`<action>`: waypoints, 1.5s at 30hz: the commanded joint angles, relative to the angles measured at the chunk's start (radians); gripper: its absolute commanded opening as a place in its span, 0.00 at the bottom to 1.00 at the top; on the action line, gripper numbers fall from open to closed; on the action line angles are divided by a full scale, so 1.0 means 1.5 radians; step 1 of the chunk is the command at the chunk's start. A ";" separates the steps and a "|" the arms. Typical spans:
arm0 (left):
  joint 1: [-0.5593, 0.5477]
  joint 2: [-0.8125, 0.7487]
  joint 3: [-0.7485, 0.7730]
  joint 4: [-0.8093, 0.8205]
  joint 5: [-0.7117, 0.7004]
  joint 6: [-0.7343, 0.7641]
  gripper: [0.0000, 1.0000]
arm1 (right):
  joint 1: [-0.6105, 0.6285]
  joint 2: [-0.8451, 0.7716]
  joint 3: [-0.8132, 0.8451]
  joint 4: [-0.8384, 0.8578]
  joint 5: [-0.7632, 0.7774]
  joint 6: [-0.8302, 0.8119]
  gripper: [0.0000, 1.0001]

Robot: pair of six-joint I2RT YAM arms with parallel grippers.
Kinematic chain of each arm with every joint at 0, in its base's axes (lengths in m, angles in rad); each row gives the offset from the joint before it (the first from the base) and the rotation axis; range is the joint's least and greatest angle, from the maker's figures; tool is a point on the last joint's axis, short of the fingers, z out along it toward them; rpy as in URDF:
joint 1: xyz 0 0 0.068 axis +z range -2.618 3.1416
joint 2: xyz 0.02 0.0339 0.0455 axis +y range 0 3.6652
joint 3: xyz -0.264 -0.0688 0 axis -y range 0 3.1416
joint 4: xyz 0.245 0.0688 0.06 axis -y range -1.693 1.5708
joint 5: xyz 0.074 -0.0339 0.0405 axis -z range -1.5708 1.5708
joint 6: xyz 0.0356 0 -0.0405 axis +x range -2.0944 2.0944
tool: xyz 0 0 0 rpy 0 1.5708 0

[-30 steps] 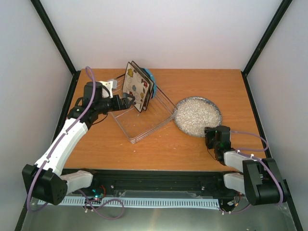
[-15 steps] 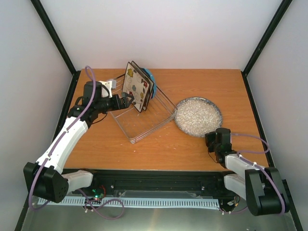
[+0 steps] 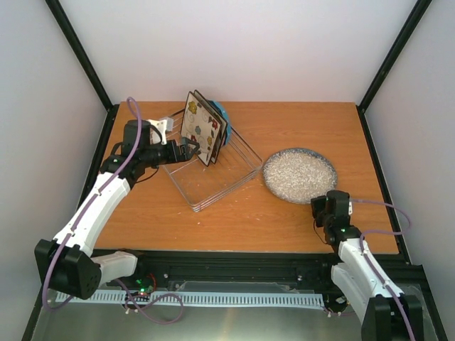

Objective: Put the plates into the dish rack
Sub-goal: Pick up the plate at the center of the board, then move the dish rack to the center of the board.

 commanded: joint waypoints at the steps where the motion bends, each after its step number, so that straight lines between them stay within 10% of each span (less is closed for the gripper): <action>1: -0.027 -0.007 0.025 -0.022 0.024 0.008 1.00 | -0.027 -0.040 0.058 -0.067 0.041 -0.029 0.03; 13: -0.164 -0.165 -0.103 -0.073 0.007 -0.123 0.99 | -0.087 -0.138 0.073 -0.183 0.006 -0.064 0.03; 18: -0.180 -0.232 -0.089 -0.233 -0.144 -0.151 0.97 | -0.095 -0.113 0.079 -0.149 -0.015 -0.061 0.03; 26: -0.108 -0.256 -0.083 -0.350 -0.344 -0.230 0.01 | -0.098 -0.105 0.087 -0.132 -0.039 -0.063 0.03; 38: 0.256 -0.024 -0.108 -0.175 -0.256 -0.089 0.01 | -0.102 -0.091 0.113 -0.120 -0.075 -0.070 0.03; 45: 0.261 0.149 -0.079 -0.066 -0.121 -0.105 0.01 | -0.106 -0.071 0.137 -0.118 -0.084 -0.095 0.03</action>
